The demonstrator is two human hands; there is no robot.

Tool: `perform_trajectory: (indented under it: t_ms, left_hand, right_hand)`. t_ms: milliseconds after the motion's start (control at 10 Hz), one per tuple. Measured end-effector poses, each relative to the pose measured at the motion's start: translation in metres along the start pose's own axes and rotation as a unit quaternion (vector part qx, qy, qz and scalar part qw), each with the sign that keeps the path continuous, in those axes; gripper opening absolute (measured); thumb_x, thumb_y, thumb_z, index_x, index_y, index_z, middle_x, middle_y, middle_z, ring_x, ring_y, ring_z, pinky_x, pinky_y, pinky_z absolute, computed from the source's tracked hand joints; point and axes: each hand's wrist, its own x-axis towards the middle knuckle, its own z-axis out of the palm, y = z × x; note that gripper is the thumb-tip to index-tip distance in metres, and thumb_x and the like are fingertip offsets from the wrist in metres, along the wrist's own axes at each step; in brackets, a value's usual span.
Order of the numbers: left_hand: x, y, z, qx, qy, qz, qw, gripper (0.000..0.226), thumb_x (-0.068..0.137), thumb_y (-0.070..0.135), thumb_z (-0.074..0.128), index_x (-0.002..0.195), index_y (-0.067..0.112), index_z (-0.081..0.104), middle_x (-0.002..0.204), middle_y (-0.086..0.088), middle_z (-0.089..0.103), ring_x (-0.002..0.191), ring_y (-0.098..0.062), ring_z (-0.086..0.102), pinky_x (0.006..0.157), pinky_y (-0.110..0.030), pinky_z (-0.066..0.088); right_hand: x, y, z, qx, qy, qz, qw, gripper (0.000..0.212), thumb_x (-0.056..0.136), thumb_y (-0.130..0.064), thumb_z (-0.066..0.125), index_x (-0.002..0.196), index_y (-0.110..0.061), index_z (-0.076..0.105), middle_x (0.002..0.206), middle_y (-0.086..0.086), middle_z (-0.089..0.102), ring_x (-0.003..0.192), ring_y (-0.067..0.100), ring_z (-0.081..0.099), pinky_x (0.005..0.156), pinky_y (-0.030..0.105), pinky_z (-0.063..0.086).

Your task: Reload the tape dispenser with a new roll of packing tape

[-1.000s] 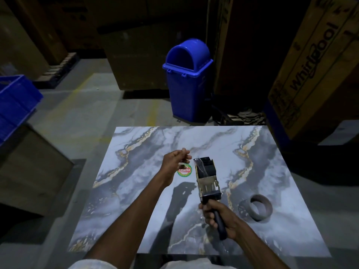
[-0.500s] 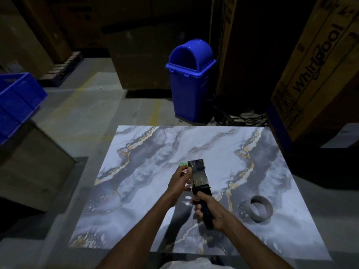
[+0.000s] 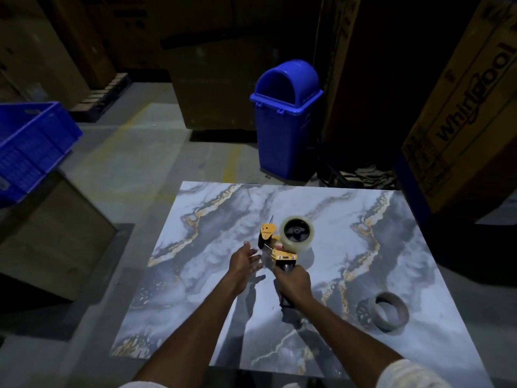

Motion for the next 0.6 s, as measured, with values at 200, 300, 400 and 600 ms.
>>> perform_trajectory:
  t_ms: [200, 300, 400, 600]
  left_hand:
    - [0.013, 0.006, -0.013, 0.096, 0.019, 0.048, 0.994, 0.022, 0.102, 0.031, 0.052, 0.085, 0.017, 0.054, 0.068, -0.002, 0.048, 0.054, -0.020, 0.047, 0.059, -0.033, 0.045]
    - [0.010, 0.006, -0.017, 0.186, 0.022, 0.074, 0.980, 0.012, 0.087, 0.025, 0.055, 0.076, 0.020, 0.057, 0.077, -0.008, 0.052, 0.067, -0.022, 0.046, 0.057, -0.027, 0.041]
    - [0.006, 0.000, -0.025, 0.261, 0.032, 0.092, 0.960, 0.020, 0.089, 0.017, 0.056, 0.070, 0.017, 0.061, 0.068, -0.005, 0.056, 0.061, -0.019, 0.046, 0.054, -0.025, 0.040]
    - [-0.003, -0.024, -0.034, 0.371, 0.016, 0.183, 0.910, 0.019, 0.098, 0.024, 0.060, 0.093, 0.011, 0.073, 0.098, -0.009, 0.071, 0.091, -0.025, 0.063, 0.077, -0.037, 0.049]
  right_hand:
    - [0.006, 0.002, 0.027, 0.006, -0.002, 0.048, 0.999, 0.045, 0.079, -0.051, 0.063, 0.086, -0.007, 0.070, 0.071, 0.004, 0.071, 0.066, 0.019, 0.068, 0.054, 0.027, 0.044]
    - [0.011, 0.019, 0.028, -0.035, -0.016, 0.049, 0.998, 0.052, 0.074, -0.060, 0.059, 0.082, -0.009, 0.068, 0.068, 0.003, 0.068, 0.062, 0.018, 0.064, 0.056, 0.028, 0.047]
    - [0.011, 0.023, 0.023, -0.056, -0.030, 0.035, 0.997, 0.057, 0.073, -0.067, 0.059, 0.088, -0.012, 0.068, 0.080, 0.005, 0.069, 0.070, 0.020, 0.063, 0.060, 0.030, 0.044]
    - [-0.002, 0.026, 0.004, -0.153, -0.034, -0.024, 0.987, 0.074, 0.079, -0.083, 0.046, 0.096, -0.012, 0.062, 0.089, 0.006, 0.062, 0.087, 0.028, 0.062, 0.069, 0.034, 0.043]
